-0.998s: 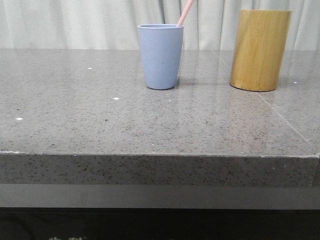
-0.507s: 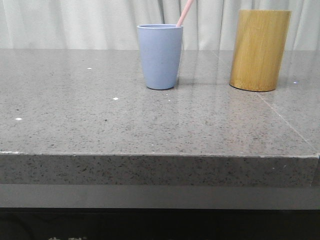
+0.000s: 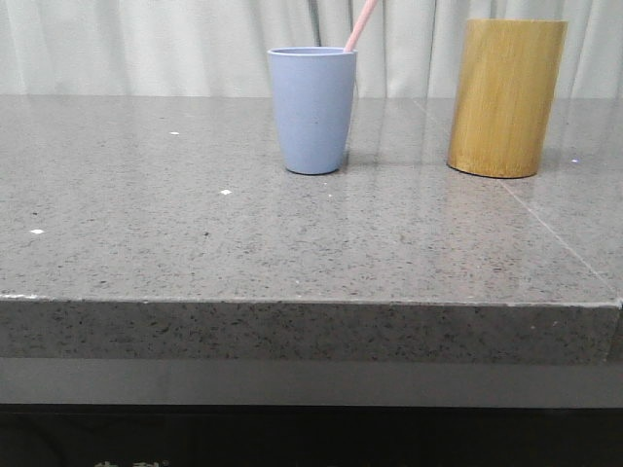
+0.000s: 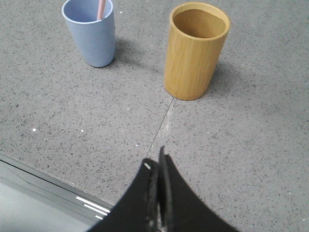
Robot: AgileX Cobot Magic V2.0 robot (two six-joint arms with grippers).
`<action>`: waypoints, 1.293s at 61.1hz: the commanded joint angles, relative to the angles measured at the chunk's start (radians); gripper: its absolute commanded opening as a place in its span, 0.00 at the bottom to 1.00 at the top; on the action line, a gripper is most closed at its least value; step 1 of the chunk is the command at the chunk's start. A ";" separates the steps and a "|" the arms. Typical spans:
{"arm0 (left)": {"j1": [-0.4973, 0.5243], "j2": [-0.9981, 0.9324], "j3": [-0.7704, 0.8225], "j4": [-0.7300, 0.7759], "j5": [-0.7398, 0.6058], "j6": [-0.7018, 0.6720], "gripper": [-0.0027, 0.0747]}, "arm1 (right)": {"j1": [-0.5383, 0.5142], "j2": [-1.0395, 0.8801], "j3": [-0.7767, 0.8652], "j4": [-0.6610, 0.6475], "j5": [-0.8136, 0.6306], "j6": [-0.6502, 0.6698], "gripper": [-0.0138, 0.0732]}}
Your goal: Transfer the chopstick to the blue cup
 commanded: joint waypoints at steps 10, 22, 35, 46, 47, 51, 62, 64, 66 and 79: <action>0.029 -0.071 0.093 -0.043 -0.132 -0.004 0.01 | -0.008 -0.002 -0.021 0.009 -0.076 0.003 0.08; 0.047 -0.082 0.092 -0.055 -0.100 -0.004 0.01 | -0.008 0.002 -0.021 0.009 -0.075 0.003 0.08; 0.049 -0.080 0.092 -0.055 -0.100 -0.004 0.01 | -0.008 0.002 -0.021 0.009 -0.075 0.003 0.08; 0.049 -0.080 0.092 -0.055 -0.102 -0.006 0.01 | -0.008 0.002 -0.021 0.009 -0.075 0.003 0.08; 0.049 -0.080 0.092 -0.055 -0.104 -0.008 0.01 | -0.008 0.002 -0.021 0.009 -0.075 0.003 0.08; 0.049 -0.080 0.092 -0.055 -0.104 -0.013 0.01 | -0.008 0.002 -0.021 0.009 -0.075 0.003 0.08; 0.049 -0.080 0.092 -0.051 -0.105 -0.018 0.01 | -0.008 0.002 -0.021 0.009 -0.075 0.003 0.08; 0.049 -0.080 0.092 -0.043 -0.105 -0.032 0.01 | -0.008 0.002 -0.021 0.009 -0.075 0.003 0.08; 0.049 -0.080 0.092 -0.043 -0.105 -0.035 0.01 | -0.008 0.002 -0.021 0.009 -0.075 0.003 0.08; 0.049 -0.080 0.092 -0.043 -0.105 -0.046 0.01 | -0.008 0.002 -0.021 0.009 -0.075 0.003 0.08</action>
